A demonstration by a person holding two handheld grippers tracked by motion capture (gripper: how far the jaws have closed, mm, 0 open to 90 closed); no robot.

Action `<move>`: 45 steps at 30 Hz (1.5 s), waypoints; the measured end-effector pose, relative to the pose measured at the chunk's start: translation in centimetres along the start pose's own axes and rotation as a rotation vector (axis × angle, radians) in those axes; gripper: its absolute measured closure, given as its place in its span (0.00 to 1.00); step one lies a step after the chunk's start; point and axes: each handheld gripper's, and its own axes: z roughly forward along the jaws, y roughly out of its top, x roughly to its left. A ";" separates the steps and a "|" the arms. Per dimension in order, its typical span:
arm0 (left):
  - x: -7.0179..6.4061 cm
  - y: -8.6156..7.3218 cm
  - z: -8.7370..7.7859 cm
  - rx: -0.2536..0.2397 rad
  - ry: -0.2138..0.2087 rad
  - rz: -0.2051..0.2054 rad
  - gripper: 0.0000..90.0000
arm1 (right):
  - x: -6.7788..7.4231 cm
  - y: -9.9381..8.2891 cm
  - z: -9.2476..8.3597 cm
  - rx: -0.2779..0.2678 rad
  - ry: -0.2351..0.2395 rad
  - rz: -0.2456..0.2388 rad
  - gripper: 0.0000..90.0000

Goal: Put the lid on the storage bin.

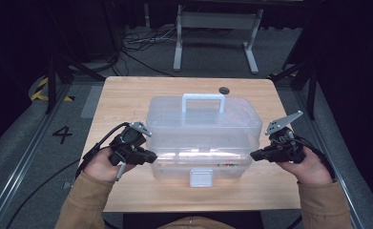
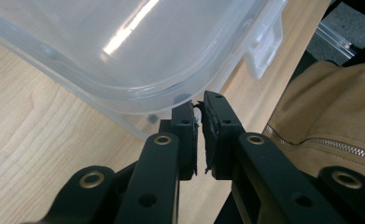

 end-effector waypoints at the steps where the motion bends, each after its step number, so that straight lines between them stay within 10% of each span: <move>1: 0.0 0.0 0.0 0.006 -0.001 0.003 0.93 | 0.1 0.0 0.0 0.007 -0.003 0.001 0.99; 45: 0.4 -0.7 1.9 0.229 -0.014 -0.017 0.90 | -0.5 -0.6 3.2 0.258 0.014 0.009 0.96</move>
